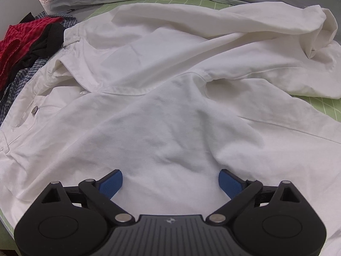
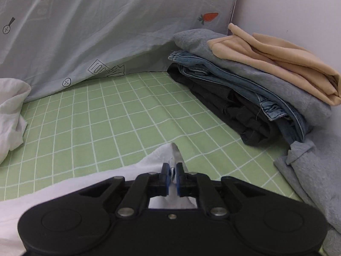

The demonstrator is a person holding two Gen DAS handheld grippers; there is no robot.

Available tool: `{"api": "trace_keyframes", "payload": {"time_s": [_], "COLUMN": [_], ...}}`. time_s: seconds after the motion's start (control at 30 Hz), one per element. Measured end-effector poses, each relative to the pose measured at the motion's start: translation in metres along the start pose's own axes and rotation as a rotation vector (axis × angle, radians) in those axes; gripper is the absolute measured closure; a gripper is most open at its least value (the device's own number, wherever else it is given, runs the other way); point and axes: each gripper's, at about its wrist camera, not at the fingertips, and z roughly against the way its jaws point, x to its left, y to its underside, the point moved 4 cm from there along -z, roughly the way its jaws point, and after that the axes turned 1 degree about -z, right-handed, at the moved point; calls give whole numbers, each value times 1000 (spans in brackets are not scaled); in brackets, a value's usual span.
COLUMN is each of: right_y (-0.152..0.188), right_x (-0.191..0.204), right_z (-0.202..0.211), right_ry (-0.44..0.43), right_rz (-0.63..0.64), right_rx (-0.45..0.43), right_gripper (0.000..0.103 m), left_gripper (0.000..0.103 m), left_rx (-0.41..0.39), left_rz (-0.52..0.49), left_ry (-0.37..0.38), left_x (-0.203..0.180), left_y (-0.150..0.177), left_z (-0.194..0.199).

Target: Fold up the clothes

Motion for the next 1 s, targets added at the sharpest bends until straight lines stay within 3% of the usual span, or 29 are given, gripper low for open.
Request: {"api": "trace_keyframes", "payload": {"time_s": [0.13,0.2,0.33,0.53,0.8,0.97,1.0], "right_y": [9,20,53,109,155,162,162], "right_x": [-6,-12,-28,-57,-85,-88,-89], "right_z": [15,29,58,104,119,118,119], "right_ry": [61,42,56,213,170,130,130], "right_rz": [37,9,-47,-89,-198,-189,-186], "right_rx": [-23,-14,23,38,117,133,134], "right_gripper": [49,46,29,17,18,25,32], "left_gripper": [6,6,6,7,7,6,6], "left_rx": [-7,-9,-3,-5,-20,-16,-18], "left_rz": [10,9,10,-1,-17,-39,-16], "left_ry": [-3,-4,1,24,23,1,5], "left_x": [2,1,2,6,10,4,6], "left_y": [3,6,15,40,76,97,100], "left_z": [2,4,8,21,40,44,45]}}
